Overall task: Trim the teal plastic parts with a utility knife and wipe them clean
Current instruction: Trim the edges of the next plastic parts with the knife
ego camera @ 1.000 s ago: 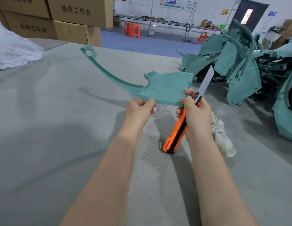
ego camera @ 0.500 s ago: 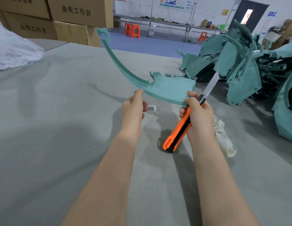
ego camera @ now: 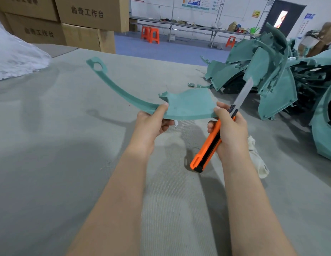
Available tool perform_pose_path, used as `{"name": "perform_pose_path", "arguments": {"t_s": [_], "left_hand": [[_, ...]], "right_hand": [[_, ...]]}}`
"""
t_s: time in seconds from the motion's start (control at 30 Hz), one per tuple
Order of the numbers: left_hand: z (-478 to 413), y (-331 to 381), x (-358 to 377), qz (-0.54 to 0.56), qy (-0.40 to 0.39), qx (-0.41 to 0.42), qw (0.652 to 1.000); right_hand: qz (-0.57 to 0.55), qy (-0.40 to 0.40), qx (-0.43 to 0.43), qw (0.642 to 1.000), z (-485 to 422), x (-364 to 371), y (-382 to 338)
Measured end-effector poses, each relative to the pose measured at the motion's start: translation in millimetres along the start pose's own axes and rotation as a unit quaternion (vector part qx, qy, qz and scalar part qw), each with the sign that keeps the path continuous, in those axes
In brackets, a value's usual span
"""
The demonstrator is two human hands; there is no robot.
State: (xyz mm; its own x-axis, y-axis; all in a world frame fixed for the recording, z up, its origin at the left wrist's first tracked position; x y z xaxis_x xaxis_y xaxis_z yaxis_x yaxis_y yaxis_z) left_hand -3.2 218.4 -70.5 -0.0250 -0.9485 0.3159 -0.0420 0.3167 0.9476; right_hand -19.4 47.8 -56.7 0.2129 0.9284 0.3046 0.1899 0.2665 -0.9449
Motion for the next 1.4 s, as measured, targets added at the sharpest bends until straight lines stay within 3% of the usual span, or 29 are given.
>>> {"name": "perform_pose_path", "arguments": {"t_s": [0.17,0.3,0.5,0.7,1.4], "left_hand": [[1,-6,10,-0.009,-0.058,-0.035,0.998],[2,-5,18,0.101,-0.052,-0.029,0.993],[4,0,14,0.189,0.026,0.001,0.982],[6,6,13,0.279,0.034,-0.037,0.959],[8,5,29,0.393,-0.031,-0.106,0.913]], "right_hand": [[-0.043,0.058,-0.021,0.997,-1,-6,-2],[-0.034,0.022,-0.028,0.999,1,-1,-1],[0.192,-0.03,-0.078,0.978,7,16,0],[0.378,-0.049,-0.199,0.903,14,24,-2],[0.386,-0.088,-0.205,0.895,14,27,2]]}}
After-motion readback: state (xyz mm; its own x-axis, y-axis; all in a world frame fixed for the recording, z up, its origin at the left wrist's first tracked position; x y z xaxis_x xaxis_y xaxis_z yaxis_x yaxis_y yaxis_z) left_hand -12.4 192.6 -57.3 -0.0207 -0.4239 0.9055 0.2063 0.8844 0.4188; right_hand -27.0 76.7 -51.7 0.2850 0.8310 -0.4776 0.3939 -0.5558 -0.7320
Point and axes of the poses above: each hand's wrist, its own z-axis away from the middle knuckle, its own x-axis out of the palm, y = z × x, the point moved 3 cm from there along -z, towards the middle knuckle, and after that the axes turned 10 degrees about -y, right-handed, at the moved point
